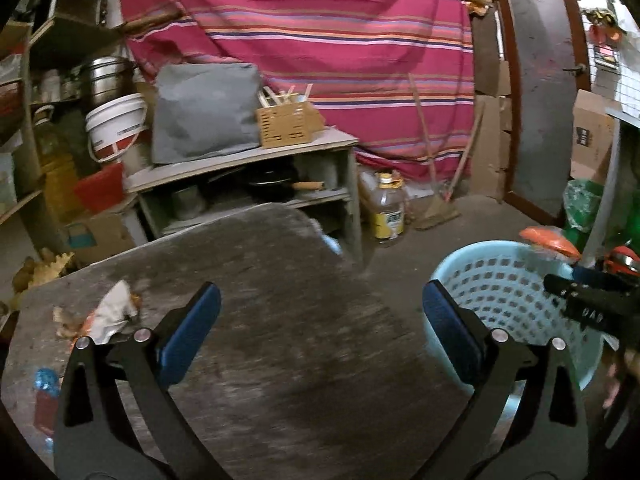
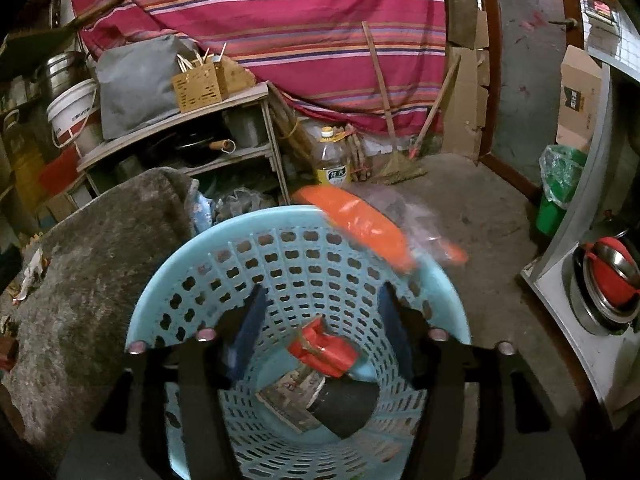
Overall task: Collect trash
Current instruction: 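Carry both items to the blue basket and open both tools over it, then move both tools back to the table toward the remaining trash, then grasp the white cloth with the right tool while the left tool grasps the crumpled brown paper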
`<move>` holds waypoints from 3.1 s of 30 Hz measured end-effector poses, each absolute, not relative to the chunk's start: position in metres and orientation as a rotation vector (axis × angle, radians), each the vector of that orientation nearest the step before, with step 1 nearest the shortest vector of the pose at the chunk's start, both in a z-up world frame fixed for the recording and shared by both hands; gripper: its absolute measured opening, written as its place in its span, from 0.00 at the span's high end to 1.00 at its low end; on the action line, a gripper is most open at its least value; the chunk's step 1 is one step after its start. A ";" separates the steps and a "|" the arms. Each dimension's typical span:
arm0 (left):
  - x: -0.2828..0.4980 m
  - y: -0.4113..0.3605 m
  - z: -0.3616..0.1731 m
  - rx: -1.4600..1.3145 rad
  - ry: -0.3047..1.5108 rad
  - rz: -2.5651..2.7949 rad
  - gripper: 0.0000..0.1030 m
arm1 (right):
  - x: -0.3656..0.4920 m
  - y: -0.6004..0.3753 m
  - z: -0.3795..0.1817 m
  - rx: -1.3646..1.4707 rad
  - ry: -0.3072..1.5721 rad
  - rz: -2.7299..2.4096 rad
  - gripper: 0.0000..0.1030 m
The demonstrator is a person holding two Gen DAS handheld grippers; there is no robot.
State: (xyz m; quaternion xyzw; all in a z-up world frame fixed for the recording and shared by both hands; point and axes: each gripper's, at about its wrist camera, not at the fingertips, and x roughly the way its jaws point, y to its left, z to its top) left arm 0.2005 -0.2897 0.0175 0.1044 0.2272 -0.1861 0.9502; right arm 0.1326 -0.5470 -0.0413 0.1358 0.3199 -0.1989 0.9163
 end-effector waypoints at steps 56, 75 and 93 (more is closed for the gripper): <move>0.260 0.088 -0.025 0.062 0.650 0.079 0.05 | 0.212 -0.333 -0.012 0.152 0.632 -0.304 0.04; 0.386 0.042 -0.031 0.128 0.738 -0.006 0.26 | 0.284 -0.275 -0.027 0.158 0.720 -0.198 0.04; 0.366 0.092 -0.019 0.025 0.744 -0.050 0.79 | 0.380 -0.123 -0.045 -0.053 0.790 0.017 0.04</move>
